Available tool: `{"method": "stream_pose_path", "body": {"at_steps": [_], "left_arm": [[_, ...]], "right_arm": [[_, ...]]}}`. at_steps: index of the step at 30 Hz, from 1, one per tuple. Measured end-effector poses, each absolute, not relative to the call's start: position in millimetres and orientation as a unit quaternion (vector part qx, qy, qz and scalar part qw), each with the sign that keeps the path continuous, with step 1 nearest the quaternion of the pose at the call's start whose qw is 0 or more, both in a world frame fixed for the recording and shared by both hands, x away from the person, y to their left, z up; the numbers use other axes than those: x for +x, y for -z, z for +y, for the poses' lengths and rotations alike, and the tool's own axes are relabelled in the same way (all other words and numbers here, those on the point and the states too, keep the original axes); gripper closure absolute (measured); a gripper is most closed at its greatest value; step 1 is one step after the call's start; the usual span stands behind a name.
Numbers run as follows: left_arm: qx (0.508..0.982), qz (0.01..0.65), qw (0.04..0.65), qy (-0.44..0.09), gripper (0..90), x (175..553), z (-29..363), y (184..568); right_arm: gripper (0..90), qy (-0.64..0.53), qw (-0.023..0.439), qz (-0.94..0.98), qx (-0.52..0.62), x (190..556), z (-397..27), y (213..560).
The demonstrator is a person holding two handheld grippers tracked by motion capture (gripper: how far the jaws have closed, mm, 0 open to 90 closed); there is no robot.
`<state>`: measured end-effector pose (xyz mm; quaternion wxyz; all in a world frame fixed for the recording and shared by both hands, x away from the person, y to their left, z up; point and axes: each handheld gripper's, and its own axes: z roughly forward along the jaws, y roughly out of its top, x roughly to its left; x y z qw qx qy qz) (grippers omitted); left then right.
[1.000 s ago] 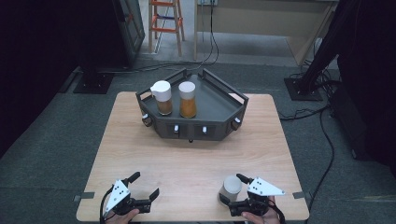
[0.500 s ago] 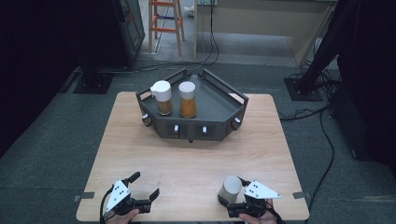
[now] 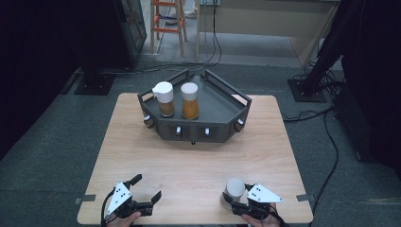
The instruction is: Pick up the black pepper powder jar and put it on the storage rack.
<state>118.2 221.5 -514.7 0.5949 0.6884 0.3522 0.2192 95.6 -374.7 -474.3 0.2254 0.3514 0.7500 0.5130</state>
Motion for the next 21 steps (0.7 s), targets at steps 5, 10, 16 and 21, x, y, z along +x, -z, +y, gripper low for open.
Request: {"method": "stream_pose_path", "body": {"at_steps": [5, 10, 16, 21], "left_arm": [[0.688, 0.353, 0.595, -0.219, 0.9, 118.3, 221.5, 514.7], [0.688, 0.353, 0.595, -0.219, 0.9, 118.3, 221.5, 514.6], [0.688, 0.353, 0.595, -0.219, 0.9, 118.3, 221.6, 514.6], [0.688, 0.353, 0.595, -0.219, 0.9, 118.4, 221.6, 514.6]], "right_arm": [[34.5, -0.512, 0.232, 0.749, 0.351, 93.6, -372.6, 474.3], [34.5, -0.505, 0.240, 0.753, 0.347, 93.5, -370.1, 470.9], [34.5, -0.512, 0.241, 0.750, 0.343, 95.1, -371.4, 463.7], [34.5, -0.516, 0.235, 0.752, 0.337, 98.8, -370.7, 455.2]]}}
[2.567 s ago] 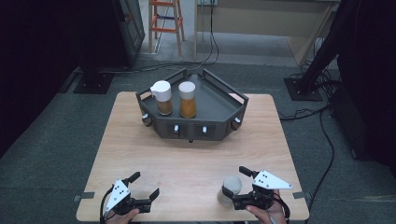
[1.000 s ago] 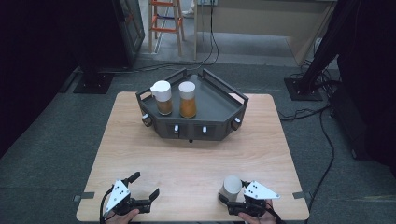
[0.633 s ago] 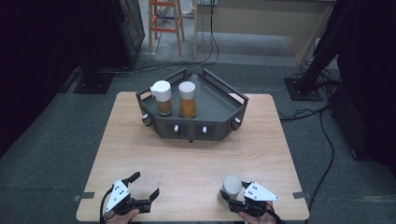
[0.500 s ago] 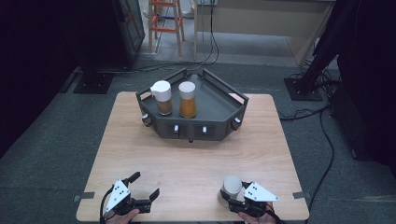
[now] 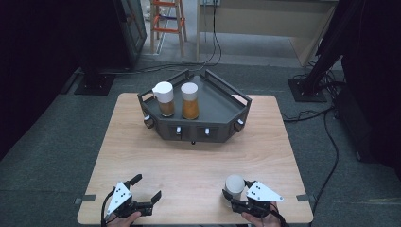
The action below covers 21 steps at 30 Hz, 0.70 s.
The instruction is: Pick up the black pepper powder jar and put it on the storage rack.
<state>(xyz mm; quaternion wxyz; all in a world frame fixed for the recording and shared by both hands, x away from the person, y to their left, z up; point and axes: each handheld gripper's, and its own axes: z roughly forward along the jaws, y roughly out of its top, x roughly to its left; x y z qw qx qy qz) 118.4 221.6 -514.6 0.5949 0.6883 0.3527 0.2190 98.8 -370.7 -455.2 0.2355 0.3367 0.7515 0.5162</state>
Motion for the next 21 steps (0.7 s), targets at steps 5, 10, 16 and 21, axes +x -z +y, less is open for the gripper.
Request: {"method": "stream_pose_path", "body": {"at_steps": [5, 10, 16, 21], "left_arm": [[0.688, 0.353, 0.595, -0.219, 0.9, 118.4, 221.6, 514.7], [0.688, 0.353, 0.595, -0.219, 0.9, 118.4, 221.6, 514.9], [0.688, 0.353, 0.595, -0.219, 0.9, 118.5, 221.8, 514.9], [0.688, 0.353, 0.596, -0.219, 0.9, 118.3, 221.9, 514.9]], "right_arm": [[34.5, -0.519, 0.228, 0.755, 0.329, 104.7, -369.2, 446.9], [34.4, -0.523, 0.233, 0.755, 0.320, 109.3, -367.3, 437.7], [34.4, -0.528, 0.231, 0.755, 0.313, 120.2, -365.8, 425.8], [34.5, -0.530, 0.229, 0.755, 0.309, 129.3, -363.3, 418.1]]}}
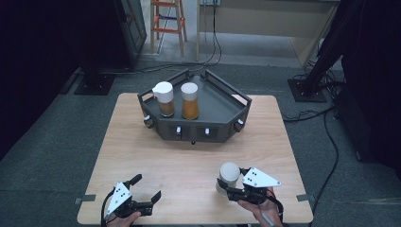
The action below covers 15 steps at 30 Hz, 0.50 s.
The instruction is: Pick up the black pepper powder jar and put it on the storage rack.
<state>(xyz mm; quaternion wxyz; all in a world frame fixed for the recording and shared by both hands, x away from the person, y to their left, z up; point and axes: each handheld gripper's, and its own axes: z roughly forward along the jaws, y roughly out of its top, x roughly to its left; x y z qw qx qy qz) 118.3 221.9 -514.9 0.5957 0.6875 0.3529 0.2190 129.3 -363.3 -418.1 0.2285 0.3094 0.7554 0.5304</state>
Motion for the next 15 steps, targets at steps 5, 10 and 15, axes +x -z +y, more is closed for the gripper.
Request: {"method": "stream_pose_path", "body": {"at_steps": [5, 10, 15], "left_arm": [[0.688, 0.352, 0.595, -0.219, 0.9, 118.4, 221.7, 514.9], [0.689, 0.352, 0.595, -0.219, 0.9, 118.4, 221.7, 514.9], [0.689, 0.352, 0.595, -0.219, 0.9, 118.4, 221.7, 515.0]], "right_arm": [[34.4, -0.535, 0.224, 0.755, 0.307, 138.3, -362.5, 408.7], [34.4, -0.539, 0.222, 0.754, 0.304, 147.3, -361.9, 397.3], [34.4, -0.544, 0.219, 0.752, 0.302, 156.8, -361.3, 386.8]]}}
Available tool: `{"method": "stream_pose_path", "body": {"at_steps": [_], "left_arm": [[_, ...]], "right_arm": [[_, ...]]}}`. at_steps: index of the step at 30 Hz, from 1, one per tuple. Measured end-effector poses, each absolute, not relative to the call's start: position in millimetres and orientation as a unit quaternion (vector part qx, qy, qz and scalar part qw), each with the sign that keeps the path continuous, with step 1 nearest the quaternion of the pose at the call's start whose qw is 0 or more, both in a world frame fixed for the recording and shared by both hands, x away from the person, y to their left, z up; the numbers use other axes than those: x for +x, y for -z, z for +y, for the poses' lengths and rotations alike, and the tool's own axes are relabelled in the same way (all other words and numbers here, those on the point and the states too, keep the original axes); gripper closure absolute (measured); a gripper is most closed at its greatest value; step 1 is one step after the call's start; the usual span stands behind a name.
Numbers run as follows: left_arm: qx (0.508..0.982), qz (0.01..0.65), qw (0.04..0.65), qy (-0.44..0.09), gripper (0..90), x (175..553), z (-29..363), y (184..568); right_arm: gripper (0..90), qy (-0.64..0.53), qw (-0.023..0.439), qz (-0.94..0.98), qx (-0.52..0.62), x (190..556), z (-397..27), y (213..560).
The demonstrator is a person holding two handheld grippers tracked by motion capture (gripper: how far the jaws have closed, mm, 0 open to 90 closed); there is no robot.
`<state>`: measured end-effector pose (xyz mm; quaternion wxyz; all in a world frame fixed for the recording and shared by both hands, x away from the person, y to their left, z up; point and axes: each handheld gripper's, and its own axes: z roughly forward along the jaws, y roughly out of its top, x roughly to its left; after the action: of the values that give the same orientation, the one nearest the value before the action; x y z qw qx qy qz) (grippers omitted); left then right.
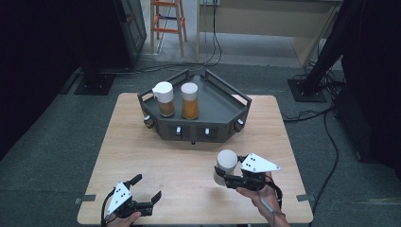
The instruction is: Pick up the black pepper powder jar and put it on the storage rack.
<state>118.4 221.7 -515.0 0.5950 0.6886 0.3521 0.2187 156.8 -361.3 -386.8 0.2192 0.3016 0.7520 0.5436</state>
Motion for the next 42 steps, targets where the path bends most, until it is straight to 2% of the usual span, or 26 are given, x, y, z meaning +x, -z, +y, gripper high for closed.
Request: {"method": "stream_pose_path", "body": {"at_steps": [19, 42], "left_arm": [[0.688, 0.353, 0.595, -0.219, 0.9, 118.7, 222.2, 515.1], [0.689, 0.352, 0.595, -0.217, 0.9, 119.5, 222.6, 515.3]], "right_arm": [[34.4, -0.548, 0.214, 0.748, 0.308, 198.8, -350.5, 351.1], [34.4, -0.533, 0.237, 0.740, 0.335, 249.5, -328.1, 311.5]]}}
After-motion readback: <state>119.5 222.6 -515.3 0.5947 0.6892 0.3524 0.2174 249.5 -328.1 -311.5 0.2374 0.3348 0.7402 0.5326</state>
